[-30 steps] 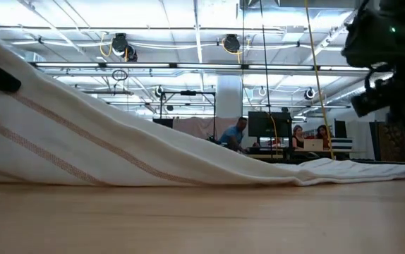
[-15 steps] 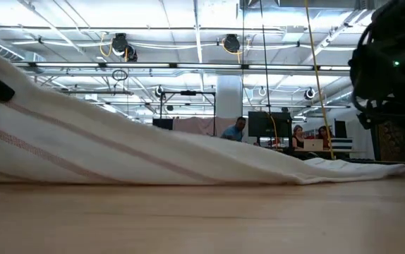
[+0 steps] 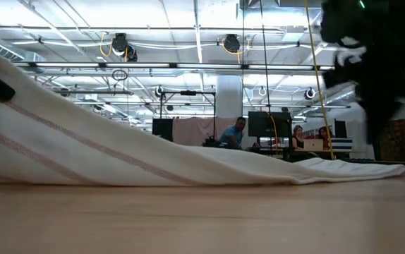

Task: Roll towel into tight, uniform cylinder
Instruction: Fold the white brown kitchen towel

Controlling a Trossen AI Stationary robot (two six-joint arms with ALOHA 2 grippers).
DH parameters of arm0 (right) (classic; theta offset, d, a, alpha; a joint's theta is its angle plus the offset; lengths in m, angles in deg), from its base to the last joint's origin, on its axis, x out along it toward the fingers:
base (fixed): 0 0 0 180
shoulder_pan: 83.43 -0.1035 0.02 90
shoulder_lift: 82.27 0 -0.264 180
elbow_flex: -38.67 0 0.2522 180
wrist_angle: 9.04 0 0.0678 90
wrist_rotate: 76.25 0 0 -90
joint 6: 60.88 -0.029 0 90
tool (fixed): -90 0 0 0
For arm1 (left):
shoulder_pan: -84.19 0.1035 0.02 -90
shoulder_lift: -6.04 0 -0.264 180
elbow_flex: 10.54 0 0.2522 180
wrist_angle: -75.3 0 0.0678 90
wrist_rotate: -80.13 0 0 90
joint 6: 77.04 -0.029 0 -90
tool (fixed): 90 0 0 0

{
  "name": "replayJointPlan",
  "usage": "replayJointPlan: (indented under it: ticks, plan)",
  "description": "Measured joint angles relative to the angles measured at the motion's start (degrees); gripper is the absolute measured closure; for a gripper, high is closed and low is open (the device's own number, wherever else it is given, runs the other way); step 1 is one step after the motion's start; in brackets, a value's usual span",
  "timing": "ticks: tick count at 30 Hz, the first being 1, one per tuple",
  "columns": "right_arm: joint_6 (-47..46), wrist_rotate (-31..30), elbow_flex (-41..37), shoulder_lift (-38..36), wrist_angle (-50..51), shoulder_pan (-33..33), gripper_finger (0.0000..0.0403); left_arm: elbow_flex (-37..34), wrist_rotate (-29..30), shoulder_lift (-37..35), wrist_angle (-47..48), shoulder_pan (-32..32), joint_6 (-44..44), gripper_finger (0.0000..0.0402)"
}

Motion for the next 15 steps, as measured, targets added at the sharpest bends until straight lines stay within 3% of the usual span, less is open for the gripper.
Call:
replayJointPlan:
  ticks: [2, 5, 10, 12, 15]
  plan:
    - [4.17, -0.02, 1.73, 0.0, -9.76, -0.54, 0.0403, 0.0, 0.06, 0.0, -0.91, -0.04, 0.04, 0.04]
    - [12.23, 1.22, 2.07, 0.23, -32.89, -1.58, 0.0397, 0.02, 0.11, 0.0, -1.63, -0.04, 2.6, 0.04]
    - [23.85, 8.7, 2.14, 5.92, -67.37, -3.3, 0.0352, 0.02, 1.66, 0.0, -2.84, 0.0, 7.4, 0.04]
    - [26.53, 9.42, 2.85, 9.65, -74.58, -3.69, 0.0326, 0.02, 4.55, 0.0, -3.56, 0.09, 7.91, 0.04]
    - [29.5, 9.25, 7.88, 16.89, -75.48, -3.75, 0.0286, 0.07, 9.28, 0.0, -5.24, 0.57, 7.32, 0.04]
